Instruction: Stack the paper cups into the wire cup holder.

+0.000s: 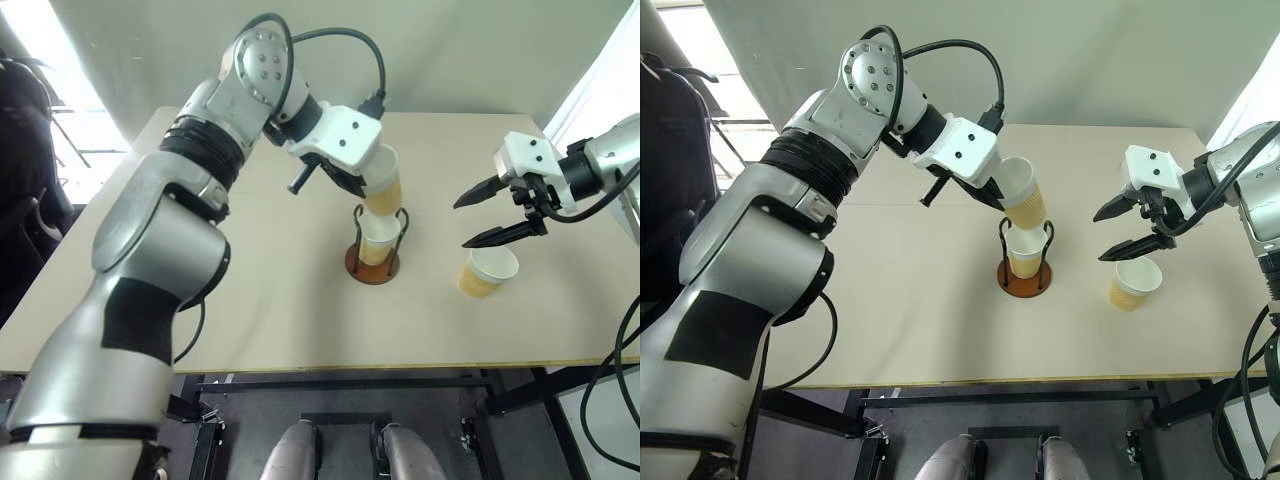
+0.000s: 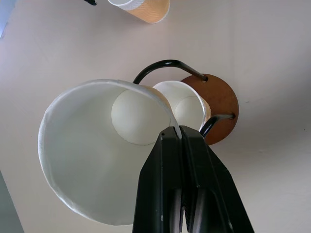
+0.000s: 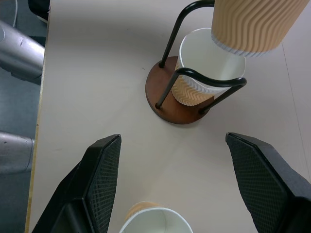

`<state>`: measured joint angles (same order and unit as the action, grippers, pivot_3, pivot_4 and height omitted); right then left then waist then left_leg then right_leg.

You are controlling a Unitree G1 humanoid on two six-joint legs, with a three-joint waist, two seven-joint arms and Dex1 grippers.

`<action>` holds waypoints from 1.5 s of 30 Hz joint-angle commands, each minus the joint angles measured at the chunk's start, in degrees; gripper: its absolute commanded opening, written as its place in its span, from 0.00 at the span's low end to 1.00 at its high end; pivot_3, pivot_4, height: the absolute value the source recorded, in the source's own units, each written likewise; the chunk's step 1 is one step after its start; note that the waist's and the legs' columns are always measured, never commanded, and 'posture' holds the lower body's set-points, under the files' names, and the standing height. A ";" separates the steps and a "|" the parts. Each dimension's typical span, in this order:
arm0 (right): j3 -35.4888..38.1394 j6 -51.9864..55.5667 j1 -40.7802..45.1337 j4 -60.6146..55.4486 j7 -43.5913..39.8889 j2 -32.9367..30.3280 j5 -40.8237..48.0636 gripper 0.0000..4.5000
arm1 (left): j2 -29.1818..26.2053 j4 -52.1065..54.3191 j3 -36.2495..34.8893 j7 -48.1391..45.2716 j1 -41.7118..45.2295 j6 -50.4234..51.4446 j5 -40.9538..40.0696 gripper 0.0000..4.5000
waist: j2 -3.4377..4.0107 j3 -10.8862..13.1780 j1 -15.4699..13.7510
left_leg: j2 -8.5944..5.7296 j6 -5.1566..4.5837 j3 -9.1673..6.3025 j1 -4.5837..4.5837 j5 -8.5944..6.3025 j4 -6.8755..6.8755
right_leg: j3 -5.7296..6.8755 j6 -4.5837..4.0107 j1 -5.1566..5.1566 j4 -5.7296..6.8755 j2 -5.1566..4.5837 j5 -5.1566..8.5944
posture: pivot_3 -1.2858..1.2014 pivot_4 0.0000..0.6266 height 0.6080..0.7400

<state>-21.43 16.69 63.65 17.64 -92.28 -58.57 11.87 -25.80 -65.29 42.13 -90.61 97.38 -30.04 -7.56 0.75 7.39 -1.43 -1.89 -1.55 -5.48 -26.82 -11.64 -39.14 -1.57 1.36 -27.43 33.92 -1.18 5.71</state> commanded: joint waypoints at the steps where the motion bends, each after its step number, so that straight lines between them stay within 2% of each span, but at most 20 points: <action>1: 1.00 0.06 0.44 -1.35 -0.22 -0.70 0.99 0.78 | -0.83 1.57 0.88 -1.89 0.20 -0.52 -1.41 0.01 | 0.00 0.00 -0.01 | 0.00 -0.01 0.00 -0.01 0.00 -0.01 | -0.01 0.03 0.00 -0.01 -0.01 -0.02 | 0.52 0.24 1.00; 26: 1.47 0.30 0.33 -1.74 -0.22 -0.68 1.10 0.78 | -0.51 0.86 2.31 -1.89 -0.80 -2.14 -0.21 0.01 | 0.00 0.00 0.00 | -0.03 -0.05 0.02 -0.01 -0.02 0.00 | -0.01 0.09 0.00 -0.01 -0.04 -0.01 | 0.52 0.24 1.00; 29: 1.53 0.42 0.30 -1.89 -0.22 -0.76 1.18 0.78 | -0.63 0.38 2.44 -1.89 -0.64 -2.51 0.56 0.14 | 0.00 0.00 0.00 | -0.03 -0.05 0.01 -0.01 -0.02 -0.01 | -0.02 0.10 0.01 -0.02 -0.05 -0.01 | 0.52 0.24 1.00; 30: 1.56 0.43 0.30 -1.92 -0.22 -0.76 1.17 0.78 | -0.64 0.32 2.45 -1.89 -0.62 -2.54 0.67 0.21 | 0.00 0.00 0.01 | -0.03 -0.05 0.02 -0.01 -0.02 0.00 | -0.01 0.10 0.01 -0.02 -0.04 -0.01 | 0.52 0.24 1.00; 40: 1.62 0.22 0.29 -1.76 -0.22 -0.68 0.78 0.78 | -1.03 0.43 3.30 -1.89 -0.58 -2.88 0.54 0.99 | 0.00 0.00 0.00 | -0.03 -0.05 0.02 -0.02 -0.02 0.00 | -0.01 0.10 0.00 -0.02 -0.05 -0.01 | 0.52 0.24 1.00; 45: 1.52 0.08 0.48 -1.57 -0.22 -0.75 0.67 0.78 | -0.98 0.29 3.33 -1.89 -0.51 -3.04 0.65 0.99 | 0.00 0.00 0.00 | -0.03 -0.05 0.02 -0.02 -0.02 0.00 | -0.01 0.09 0.00 -0.02 -0.05 0.00 | 0.52 0.24 1.00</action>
<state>-21.42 17.01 63.58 17.33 -92.28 -58.55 12.13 -26.30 -65.31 45.88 -90.62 96.11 -32.48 -6.91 0.75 7.39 -1.44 -1.92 -1.60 -5.47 -26.84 -11.66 -39.14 -1.58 1.46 -27.42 33.90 -1.23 5.71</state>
